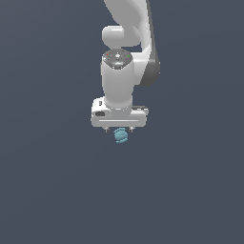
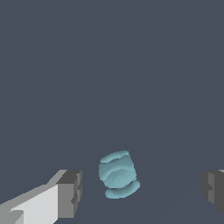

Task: Pick up the object and move it to a goal position.

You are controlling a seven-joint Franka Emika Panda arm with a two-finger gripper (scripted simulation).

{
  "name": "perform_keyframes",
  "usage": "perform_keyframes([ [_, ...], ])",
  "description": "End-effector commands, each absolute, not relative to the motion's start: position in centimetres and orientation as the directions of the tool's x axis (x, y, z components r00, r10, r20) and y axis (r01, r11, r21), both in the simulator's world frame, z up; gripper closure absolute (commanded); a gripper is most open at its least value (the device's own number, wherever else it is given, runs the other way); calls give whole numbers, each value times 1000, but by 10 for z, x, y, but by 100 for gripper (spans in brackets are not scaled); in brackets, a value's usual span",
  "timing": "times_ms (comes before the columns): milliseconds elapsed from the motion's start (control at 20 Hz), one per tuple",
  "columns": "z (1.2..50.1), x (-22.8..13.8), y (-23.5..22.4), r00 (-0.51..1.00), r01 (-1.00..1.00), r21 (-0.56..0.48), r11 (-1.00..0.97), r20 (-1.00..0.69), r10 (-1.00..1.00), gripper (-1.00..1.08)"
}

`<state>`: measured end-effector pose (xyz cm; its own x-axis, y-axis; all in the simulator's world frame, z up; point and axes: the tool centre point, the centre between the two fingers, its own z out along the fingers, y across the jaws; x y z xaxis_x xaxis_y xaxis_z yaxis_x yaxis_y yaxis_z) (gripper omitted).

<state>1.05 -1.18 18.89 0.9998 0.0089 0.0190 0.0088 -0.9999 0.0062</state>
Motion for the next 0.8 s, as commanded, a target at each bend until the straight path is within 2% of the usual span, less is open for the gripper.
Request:
perform_keyframes([
  [0, 189, 11, -12, 1000, 9, 6, -1000, 19, 9, -92],
  [400, 196, 13, -49, 999, -16, 31, -999, 38, -15, -92],
  [750, 192, 11, -48, 999, -4, 31, -1000, 37, -3, -92],
])
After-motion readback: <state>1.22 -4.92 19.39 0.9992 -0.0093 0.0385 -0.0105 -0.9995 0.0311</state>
